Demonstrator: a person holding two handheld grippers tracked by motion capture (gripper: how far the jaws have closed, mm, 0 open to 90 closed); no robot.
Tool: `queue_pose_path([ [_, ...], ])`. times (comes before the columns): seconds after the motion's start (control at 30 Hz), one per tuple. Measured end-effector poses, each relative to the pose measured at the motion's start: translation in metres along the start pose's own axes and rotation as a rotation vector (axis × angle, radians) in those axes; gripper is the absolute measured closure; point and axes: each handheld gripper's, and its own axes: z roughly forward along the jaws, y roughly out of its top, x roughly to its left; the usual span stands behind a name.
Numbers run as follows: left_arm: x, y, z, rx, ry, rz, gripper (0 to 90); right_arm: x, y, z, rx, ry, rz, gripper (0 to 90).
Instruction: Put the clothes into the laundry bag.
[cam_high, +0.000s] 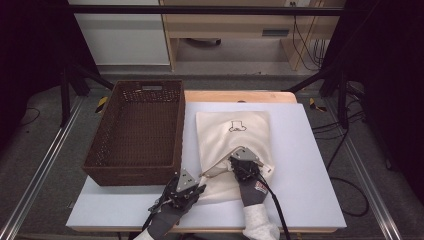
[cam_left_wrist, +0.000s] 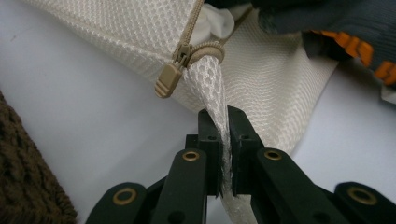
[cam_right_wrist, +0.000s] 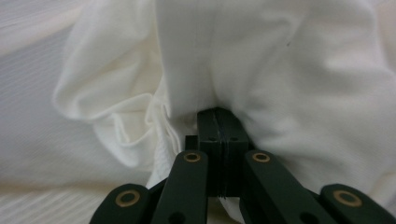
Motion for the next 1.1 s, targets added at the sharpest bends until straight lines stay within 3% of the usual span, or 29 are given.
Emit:
queue_pose_path([
  [0.1, 0.001, -0.003, 0.001, 0.014, -0.005, -0.007, 84.6, -0.001, 0.004, 0.008, -0.018, -0.065, 0.003, 89.7],
  [0.23, 0.003, -0.004, 0.003, 0.02, -0.013, -0.013, 84.1, -0.004, 0.003, 0.004, -0.012, -0.023, 0.01, 86.9],
  [0.33, 0.003, -0.004, 0.004, 0.008, -0.022, -0.015, 81.7, -0.007, 0.0, -0.012, -0.014, 0.036, 0.018, 80.8],
  [0.43, 0.004, -0.002, 0.004, -0.003, -0.019, -0.019, 72.1, -0.009, -0.006, -0.039, -0.042, 0.072, 0.001, 76.0],
  [0.53, 0.006, -0.001, 0.004, -0.007, -0.015, -0.035, 62.9, -0.016, -0.014, -0.065, -0.068, 0.081, -0.005, 71.5],
  [0.63, 0.007, 0.001, 0.004, -0.016, -0.015, -0.039, 58.7, -0.027, -0.028, -0.092, -0.084, 0.034, -0.007, 67.1],
  [0.7, 0.007, 0.002, 0.004, -0.018, -0.013, -0.042, 58.5, -0.037, -0.038, -0.105, -0.075, -0.026, 0.003, 62.8],
  [0.8, 0.006, 0.002, 0.007, -0.011, -0.001, -0.047, 63.0, -0.045, -0.048, -0.11, -0.075, -0.078, 0.013, 53.1],
  [0.87, 0.006, 0.002, 0.01, -0.004, 0.007, -0.049, 66.0, -0.049, -0.053, -0.105, -0.047, -0.11, 0.009, 50.5],
  [0.93, 0.006, 0.001, 0.012, 0.004, 0.006, -0.046, 71.2, -0.051, -0.057, -0.098, -0.017, -0.117, 0.013, 55.4],
  [1.0, 0.005, 0.0, 0.013, 0.01, 0.016, -0.044, 77.1, -0.054, -0.062, -0.092, 0.034, -0.122, 0.021, 72.6],
  [1.1, 0.006, 0.001, 0.012, 0.013, 0.022, -0.048, 81.6, -0.06, -0.064, -0.097, 0.038, -0.096, 0.055, 86.8],
])
